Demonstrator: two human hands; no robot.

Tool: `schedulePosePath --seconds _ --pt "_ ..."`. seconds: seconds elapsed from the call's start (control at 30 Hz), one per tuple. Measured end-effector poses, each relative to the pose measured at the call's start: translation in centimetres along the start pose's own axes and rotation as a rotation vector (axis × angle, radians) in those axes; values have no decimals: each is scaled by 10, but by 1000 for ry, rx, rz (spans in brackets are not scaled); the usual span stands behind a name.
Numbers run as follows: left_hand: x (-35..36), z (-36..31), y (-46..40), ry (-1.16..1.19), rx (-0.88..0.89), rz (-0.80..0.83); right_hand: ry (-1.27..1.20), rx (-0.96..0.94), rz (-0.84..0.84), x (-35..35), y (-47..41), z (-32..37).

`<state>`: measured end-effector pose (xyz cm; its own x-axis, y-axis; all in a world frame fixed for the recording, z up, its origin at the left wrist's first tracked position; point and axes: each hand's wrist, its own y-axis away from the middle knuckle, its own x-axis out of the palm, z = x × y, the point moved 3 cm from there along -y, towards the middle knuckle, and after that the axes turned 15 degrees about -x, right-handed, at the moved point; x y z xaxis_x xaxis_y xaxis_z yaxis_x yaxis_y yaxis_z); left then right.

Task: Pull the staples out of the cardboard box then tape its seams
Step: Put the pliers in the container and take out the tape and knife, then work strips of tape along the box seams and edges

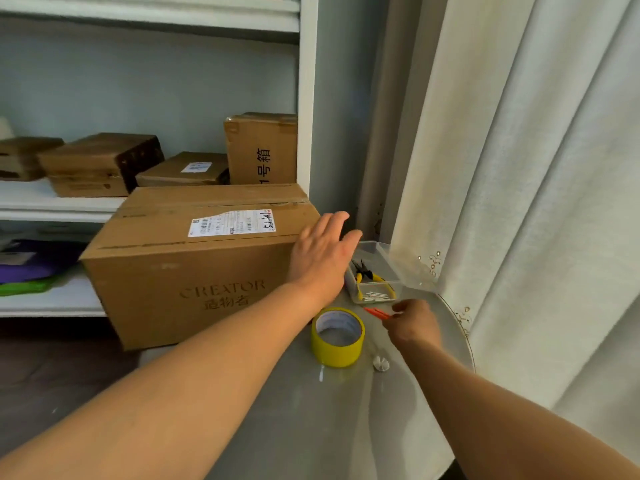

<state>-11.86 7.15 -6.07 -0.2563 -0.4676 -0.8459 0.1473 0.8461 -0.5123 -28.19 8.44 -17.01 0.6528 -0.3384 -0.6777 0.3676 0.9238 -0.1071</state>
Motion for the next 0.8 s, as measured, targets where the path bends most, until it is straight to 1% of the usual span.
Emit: schedulePosePath --seconds 0.03,0.13,0.23,0.33,0.43,0.47,0.53,0.6,0.7,0.8 --pt "-3 10 0 -27 -53 13 21 18 10 4 9 -3" --pt "-3 35 -4 -115 -222 149 91 85 62 14 22 -16" --pt "0 60 -3 -155 -308 238 109 86 96 18 19 -10" --pt "1 63 -3 -126 -323 235 143 55 113 23 8 -8" --pt "-2 58 -5 -83 -344 226 120 -32 102 20 1 6" --pt "-2 57 -5 -75 -345 225 111 -71 117 20 -2 11" --pt "-3 54 -4 -55 -338 219 134 -130 211 28 0 21" --pt "-3 51 -2 -49 -318 215 211 -160 302 38 3 25" --pt "-3 50 -1 -53 -311 212 299 -173 305 43 4 29" --pt "-3 45 1 -45 -313 194 284 -211 333 44 1 36"
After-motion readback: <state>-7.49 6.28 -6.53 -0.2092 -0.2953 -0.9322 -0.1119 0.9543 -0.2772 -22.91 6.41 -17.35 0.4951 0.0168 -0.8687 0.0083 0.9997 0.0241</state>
